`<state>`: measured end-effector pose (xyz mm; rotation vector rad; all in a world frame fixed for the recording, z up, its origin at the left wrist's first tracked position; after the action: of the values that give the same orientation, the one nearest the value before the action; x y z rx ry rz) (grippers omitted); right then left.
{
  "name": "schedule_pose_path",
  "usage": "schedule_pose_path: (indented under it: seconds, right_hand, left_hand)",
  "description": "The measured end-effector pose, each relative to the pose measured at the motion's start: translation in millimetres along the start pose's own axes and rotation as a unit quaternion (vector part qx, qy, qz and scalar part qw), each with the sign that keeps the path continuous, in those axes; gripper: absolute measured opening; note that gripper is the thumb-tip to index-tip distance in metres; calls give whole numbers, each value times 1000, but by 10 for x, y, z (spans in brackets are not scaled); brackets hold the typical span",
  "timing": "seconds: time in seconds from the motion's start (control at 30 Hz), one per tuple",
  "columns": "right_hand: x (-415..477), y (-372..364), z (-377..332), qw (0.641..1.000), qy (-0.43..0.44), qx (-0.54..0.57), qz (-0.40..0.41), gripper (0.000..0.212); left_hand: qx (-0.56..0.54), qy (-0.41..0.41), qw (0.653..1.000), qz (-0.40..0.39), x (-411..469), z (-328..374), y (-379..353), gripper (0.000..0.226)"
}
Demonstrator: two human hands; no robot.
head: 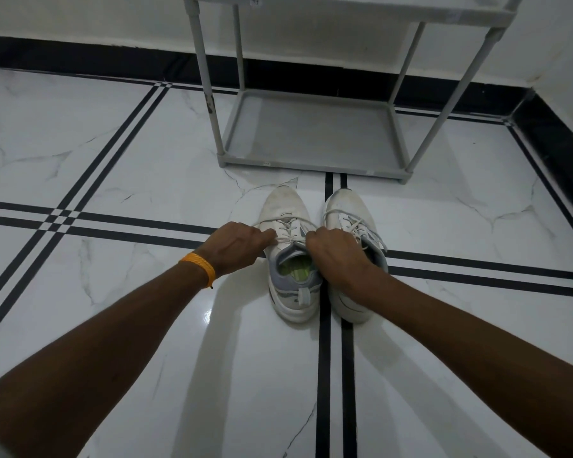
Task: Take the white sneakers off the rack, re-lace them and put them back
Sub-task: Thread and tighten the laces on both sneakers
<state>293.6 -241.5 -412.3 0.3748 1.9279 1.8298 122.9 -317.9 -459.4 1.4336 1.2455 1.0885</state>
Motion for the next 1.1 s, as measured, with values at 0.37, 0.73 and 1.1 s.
schedule_pose_path:
  seconds: [0.37, 0.73, 1.1]
  right_hand:
    - [229, -32, -256, 990, 3, 137, -8, 18]
    - [-211, 138, 976, 931, -240, 275, 6, 17]
    - [-361, -41, 973, 851, -320, 413, 49, 23]
  left_hand:
    - [-39, 55, 998, -10, -164, -316, -44, 13]
    - [-277, 81, 954, 83, 581, 612, 590, 21]
    - [-272, 115, 952, -83, 931, 1062, 400, 23]
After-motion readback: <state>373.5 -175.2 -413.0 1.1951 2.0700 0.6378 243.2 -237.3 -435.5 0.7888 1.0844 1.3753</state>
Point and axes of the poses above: each hand's wrist, its own x-axis towards the middle knuckle, its own y-axis out of the back of the hand, z = x × y, the point moved 2 cm from there along x, towards the middle knuckle, and after that the axes turned 8 degrees about x, right-handed, at the moved point
